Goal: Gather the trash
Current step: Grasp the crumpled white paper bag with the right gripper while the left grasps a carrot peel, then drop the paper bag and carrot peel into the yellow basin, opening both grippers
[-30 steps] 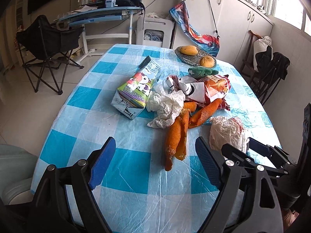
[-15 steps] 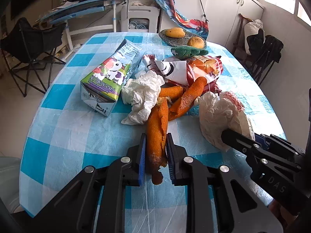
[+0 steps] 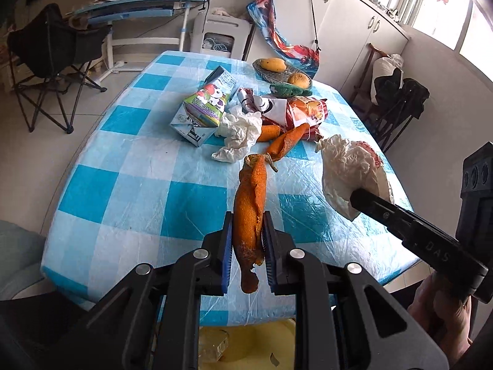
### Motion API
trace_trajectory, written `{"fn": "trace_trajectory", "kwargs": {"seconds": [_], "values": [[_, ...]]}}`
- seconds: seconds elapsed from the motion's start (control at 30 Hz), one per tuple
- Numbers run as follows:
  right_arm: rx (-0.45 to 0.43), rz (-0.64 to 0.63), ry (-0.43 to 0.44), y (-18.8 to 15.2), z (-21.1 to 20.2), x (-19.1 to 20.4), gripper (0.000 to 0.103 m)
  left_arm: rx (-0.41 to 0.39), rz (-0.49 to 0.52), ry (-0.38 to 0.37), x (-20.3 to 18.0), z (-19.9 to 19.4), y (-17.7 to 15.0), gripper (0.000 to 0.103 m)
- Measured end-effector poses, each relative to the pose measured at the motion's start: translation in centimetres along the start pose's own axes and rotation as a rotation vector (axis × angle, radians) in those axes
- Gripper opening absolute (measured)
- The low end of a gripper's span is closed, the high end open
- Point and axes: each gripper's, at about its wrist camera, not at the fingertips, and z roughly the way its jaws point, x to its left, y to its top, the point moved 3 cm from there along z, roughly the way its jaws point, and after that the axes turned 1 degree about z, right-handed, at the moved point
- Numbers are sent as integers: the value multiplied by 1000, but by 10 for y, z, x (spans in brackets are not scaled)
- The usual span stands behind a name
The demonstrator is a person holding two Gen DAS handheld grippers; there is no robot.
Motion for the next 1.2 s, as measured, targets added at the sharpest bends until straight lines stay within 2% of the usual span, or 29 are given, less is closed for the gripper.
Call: {"fn": "trace_trajectory", "kwargs": {"seconds": [0.27, 0.53, 0.67, 0.7, 0.8, 0.93, 1.1, 1.17, 1.2], "values": [[49, -119, 30, -42, -12, 42, 22, -25, -8, 29, 10, -31, -27, 18], [191, -177, 61, -102, -17, 65, 23, -24, -8, 46, 16, -58, -53, 18], [258, -179, 35, -124, -19, 65, 32, -6, 15, 60, 13, -69, -68, 18], [261, -170, 27, -126, -20, 63, 37, 5, 20, 62, 12, -70, -73, 18], [234, -124, 20, -124, -29, 55, 44, 40, 31, 70, 11, -73, -86, 18], [202, -64, 25, -118, -35, 45, 47, 85, 49, 64, 8, -77, -102, 18], [144, -50, 22, -112, -41, 44, 56, 158, 101, 46, -3, -74, -121, 18], [118, -50, 15, -110, -44, 42, 58, 167, 120, 51, -7, -72, -124, 22], [107, -49, 11, -109, -46, 40, 60, 162, 127, 56, -8, -73, -124, 29]]}}
